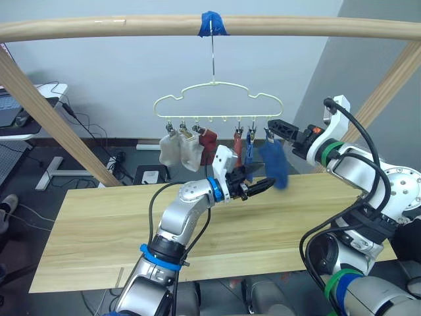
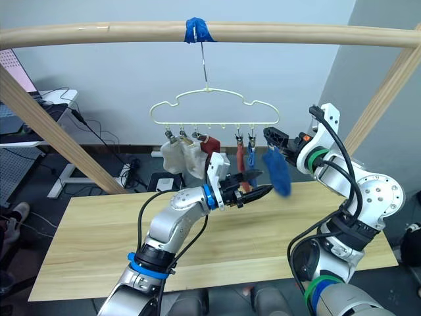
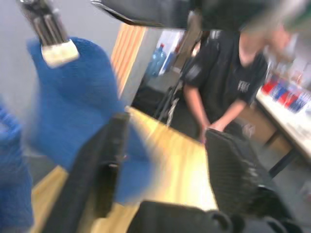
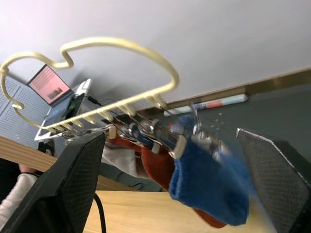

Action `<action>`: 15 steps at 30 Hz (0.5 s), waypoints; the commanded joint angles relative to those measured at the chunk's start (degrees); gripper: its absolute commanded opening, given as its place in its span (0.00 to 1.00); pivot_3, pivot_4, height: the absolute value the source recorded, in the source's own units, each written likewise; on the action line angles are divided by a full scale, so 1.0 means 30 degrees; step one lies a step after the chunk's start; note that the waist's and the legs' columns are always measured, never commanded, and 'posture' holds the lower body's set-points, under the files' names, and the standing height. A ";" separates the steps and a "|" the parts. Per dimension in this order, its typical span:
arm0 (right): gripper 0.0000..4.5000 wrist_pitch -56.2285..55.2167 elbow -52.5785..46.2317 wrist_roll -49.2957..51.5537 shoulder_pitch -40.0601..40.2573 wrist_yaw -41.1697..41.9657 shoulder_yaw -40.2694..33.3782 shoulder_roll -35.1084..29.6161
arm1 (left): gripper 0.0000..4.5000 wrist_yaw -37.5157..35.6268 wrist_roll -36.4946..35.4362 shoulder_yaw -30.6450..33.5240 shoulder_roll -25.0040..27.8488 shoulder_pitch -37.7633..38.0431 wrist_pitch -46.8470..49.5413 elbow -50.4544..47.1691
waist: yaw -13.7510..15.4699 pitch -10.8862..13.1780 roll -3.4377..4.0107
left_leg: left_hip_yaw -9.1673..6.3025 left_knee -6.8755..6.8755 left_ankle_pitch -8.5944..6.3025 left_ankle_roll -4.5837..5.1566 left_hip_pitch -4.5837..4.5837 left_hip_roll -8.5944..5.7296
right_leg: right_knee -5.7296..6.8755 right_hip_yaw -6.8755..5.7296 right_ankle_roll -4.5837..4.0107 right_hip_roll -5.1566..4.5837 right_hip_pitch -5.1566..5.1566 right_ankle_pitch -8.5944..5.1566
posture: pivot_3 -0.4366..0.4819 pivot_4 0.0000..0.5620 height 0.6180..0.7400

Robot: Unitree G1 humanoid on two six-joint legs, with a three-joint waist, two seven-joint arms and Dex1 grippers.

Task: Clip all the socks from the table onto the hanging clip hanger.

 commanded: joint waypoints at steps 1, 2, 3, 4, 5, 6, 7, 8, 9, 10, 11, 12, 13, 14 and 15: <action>1.00 -0.1465 -0.1075 -0.0100 0.1085 0.1257 0.1627 -0.1228 | 0.97 -0.0154 -0.1512 0.0501 0.0044 -0.0048 0.1838 -0.0966 | -0.0034 0.0000 0.0000 | 0.0002 0.0000 0.0000 0.0000 0.0000 0.0000 | -0.0003 0.0003 0.0000 0.0000 0.0000 0.0000 | 0.43 0.28 1.00; 1.00 -0.1789 -0.1153 -0.0197 0.1447 0.1508 0.2066 -0.1556 | 0.99 -0.0159 -0.1723 0.0556 0.0103 -0.0023 0.2186 -0.1058 | -0.0029 0.0000 -0.0001 | 0.0002 0.0000 0.0000 0.0000 0.0000 -0.0001 | -0.0003 0.0001 0.0003 0.0000 0.0001 -0.0002 | 0.43 0.28 1.00; 1.00 -0.2906 -0.1213 -0.0665 0.2826 0.2227 0.2823 -0.2092 | 0.99 -0.0375 -0.2028 0.0908 0.0723 0.0286 0.2692 -0.1306 | -0.0029 -0.0001 0.0000 | 0.0003 0.0001 0.0000 -0.0001 -0.0002 -0.0001 | -0.0008 0.0004 0.0003 -0.0001 0.0001 -0.0002 | 0.42 0.27 1.00; 1.00 -0.3785 -0.1206 -0.0966 0.3802 0.2724 0.3323 -0.2442 | 0.99 -0.0505 -0.2227 0.1148 0.1192 0.0502 0.3005 -0.1487 | -0.0032 -0.0001 -0.0001 | 0.0003 -0.0003 0.0000 -0.0001 0.0002 -0.0001 | -0.0016 0.0003 0.0006 0.0000 0.0005 -0.0003 | 0.42 0.27 1.00; 1.00 -0.4478 -0.1238 -0.1142 0.4547 0.3101 0.3704 -0.2727 | 0.99 -0.0557 -0.2394 0.1286 0.1520 0.0690 0.3254 -0.1695 | -0.0040 -0.0001 0.0001 | -0.0002 -0.0001 -0.0001 -0.0001 0.0005 0.0008 | -0.0017 -0.0001 0.0010 0.0005 0.0008 -0.0006 | 0.43 0.28 1.00; 1.00 -0.5481 -0.1341 -0.1510 0.5575 0.3785 0.4346 -0.3145 | 0.99 -0.0677 -0.2482 0.1619 0.2279 0.1068 0.3491 -0.2117 | -0.0038 0.0000 -0.0001 | 0.0002 -0.0008 0.0000 -0.0002 0.0006 0.0007 | -0.0017 0.0005 0.0010 0.0006 0.0004 -0.0006 | 0.43 0.28 1.00; 1.00 -0.6642 -0.1445 -0.1973 0.6572 0.4645 0.5139 -0.3726 | 0.99 -0.0743 -0.2300 0.1933 0.3249 0.1569 0.3537 -0.2571 | -0.0062 0.0005 0.0008 | -0.0002 -0.0010 0.0000 -0.0002 0.0008 0.0010 | -0.0016 0.0000 0.0023 0.0009 0.0004 -0.0015 | 0.43 0.28 1.00; 1.00 -0.7560 -0.1553 -0.2307 0.7358 0.5308 0.5718 -0.4173 | 0.99 -0.0749 -0.2206 0.2134 0.3967 0.1977 0.3591 -0.2981 | -0.0082 0.0014 0.0014 | 0.0006 -0.0012 0.0000 -0.0002 0.0008 0.0016 | -0.0014 0.0014 0.0083 0.0015 -0.0003 -0.0051 | 0.44 0.28 1.00; 1.00 -0.8691 -0.1638 -0.2820 0.8108 0.6192 0.6503 -0.4838 | 0.99 -0.0693 -0.2095 0.2340 0.4711 0.2397 0.3743 -0.3314 | -0.0092 0.0021 0.0022 | 0.0015 -0.0015 0.0000 -0.0003 0.0016 0.0019 | -0.0013 0.0027 0.0087 0.0015 -0.0005 -0.0055 | 0.44 0.28 1.00; 1.00 -0.9410 -0.1618 -0.3083 0.8714 0.6790 0.6974 -0.5262 | 0.99 -0.0653 -0.2133 0.2628 0.5463 0.2869 0.4081 -0.3583 | -0.0089 0.0027 0.0030 | 0.0017 -0.0014 0.0000 -0.0003 0.0018 0.0022 | -0.0013 0.0030 0.0089 0.0016 -0.0005 -0.0056 | 0.44 0.28 1.00; 1.00 -0.9971 -0.1578 -0.3228 0.9146 0.7211 0.7256 -0.5558 | 0.99 -0.0571 -0.2256 0.2789 0.5940 0.3194 0.4363 -0.3821 | -0.0080 0.0032 0.0025 | 0.0025 -0.0010 0.0000 -0.0004 0.0023 0.0021 | -0.0011 0.0034 0.0092 0.0014 -0.0004 -0.0058 | 0.46 0.29 1.00; 1.00 -1.0839 -0.1556 -0.3649 0.9724 0.8060 0.7917 -0.6233 | 0.99 -0.0470 -0.2362 0.3170 0.6498 0.3636 0.4561 -0.4040 | -0.0036 0.0051 0.0026 | 0.0028 -0.0009 0.0000 -0.0004 0.0029 0.0022 | -0.0014 0.0038 0.0095 0.0014 0.0002 -0.0060 | 0.46 0.29 1.00; 1.00 -1.1854 -0.1488 -0.4265 1.0460 0.8977 0.8678 -0.6978 | 0.99 -0.0365 -0.2468 0.3732 0.7013 0.4196 0.4628 -0.4304 | 0.0023 0.0072 0.0015 | 0.0027 0.0000 0.0000 -0.0004 0.0029 0.0021 | -0.0012 0.0037 0.0099 0.0010 0.0004 -0.0062 | 0.47 0.30 1.00; 1.00 -1.2981 -0.1169 -0.4848 1.1236 0.9806 0.9300 -0.7469 | 0.99 -0.0206 -0.2595 0.4386 0.7503 0.4756 0.4774 -0.4510 | 0.0056 0.0090 -0.0009 | 0.0027 0.0003 0.0000 -0.0005 0.0025 0.0014 | -0.0016 0.0035 0.0102 0.0002 0.0005 -0.0063 | 0.47 0.30 1.00; 1.00 -1.3847 -0.0910 -0.5210 1.1806 1.0365 0.9700 -0.7806 | 0.99 -0.0067 -0.2705 0.4823 0.7825 0.5167 0.4899 -0.4708 | 0.0074 0.0107 -0.0037 | 0.0022 0.0003 0.0000 -0.0004 0.0035 0.0016 | -0.0028 0.0028 0.0103 0.0000 0.0021 -0.0064 | 0.48 0.30 1.00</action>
